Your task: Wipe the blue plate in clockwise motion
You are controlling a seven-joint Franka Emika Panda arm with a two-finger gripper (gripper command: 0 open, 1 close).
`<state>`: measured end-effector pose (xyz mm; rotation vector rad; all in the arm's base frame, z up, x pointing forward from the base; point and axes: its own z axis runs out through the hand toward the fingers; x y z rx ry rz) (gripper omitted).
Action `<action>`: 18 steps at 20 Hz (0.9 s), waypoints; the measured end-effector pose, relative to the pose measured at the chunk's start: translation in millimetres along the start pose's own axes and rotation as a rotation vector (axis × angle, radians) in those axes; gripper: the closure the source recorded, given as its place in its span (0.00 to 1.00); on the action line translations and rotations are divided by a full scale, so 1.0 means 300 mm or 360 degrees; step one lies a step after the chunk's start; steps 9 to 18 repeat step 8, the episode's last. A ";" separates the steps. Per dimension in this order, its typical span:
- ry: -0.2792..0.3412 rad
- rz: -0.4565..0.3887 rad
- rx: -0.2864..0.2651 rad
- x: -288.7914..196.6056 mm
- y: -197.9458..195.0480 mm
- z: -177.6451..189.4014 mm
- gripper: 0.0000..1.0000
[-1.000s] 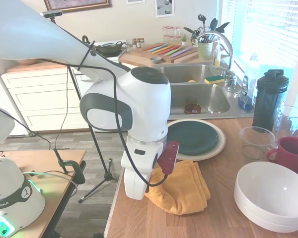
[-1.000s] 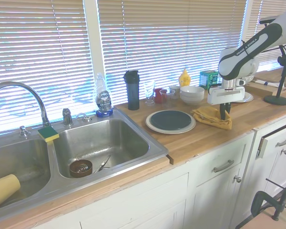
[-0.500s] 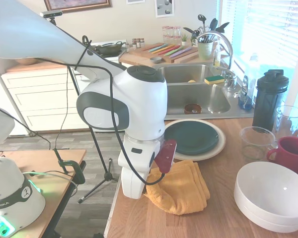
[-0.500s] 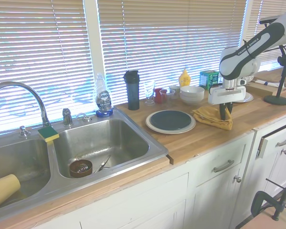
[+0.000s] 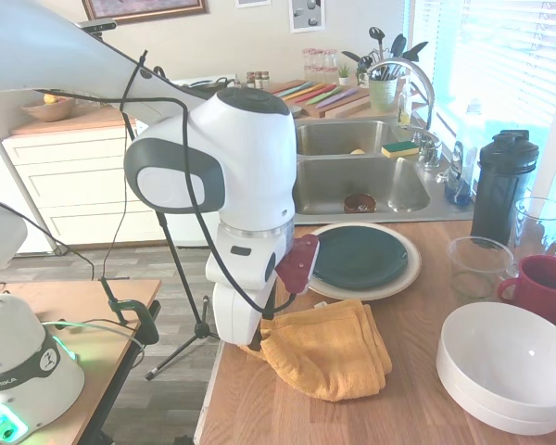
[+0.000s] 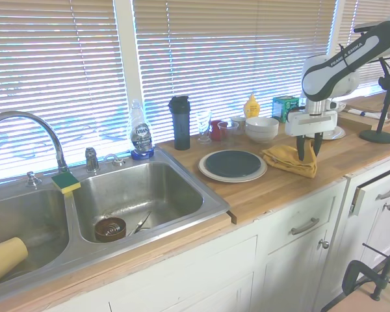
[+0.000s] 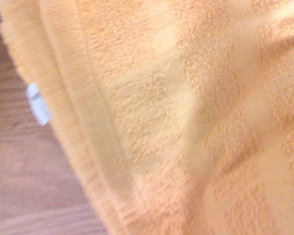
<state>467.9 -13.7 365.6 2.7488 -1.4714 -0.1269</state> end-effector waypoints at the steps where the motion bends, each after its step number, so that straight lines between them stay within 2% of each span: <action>1: 0.0004 -0.0003 0.0006 -0.007 0.001 -0.015 0.00; 8: 0.0021 -0.0024 0.0073 -0.046 -0.021 -0.136 0.00; 18: 0.0021 -0.0024 0.0073 -0.046 -0.021 -0.136 0.00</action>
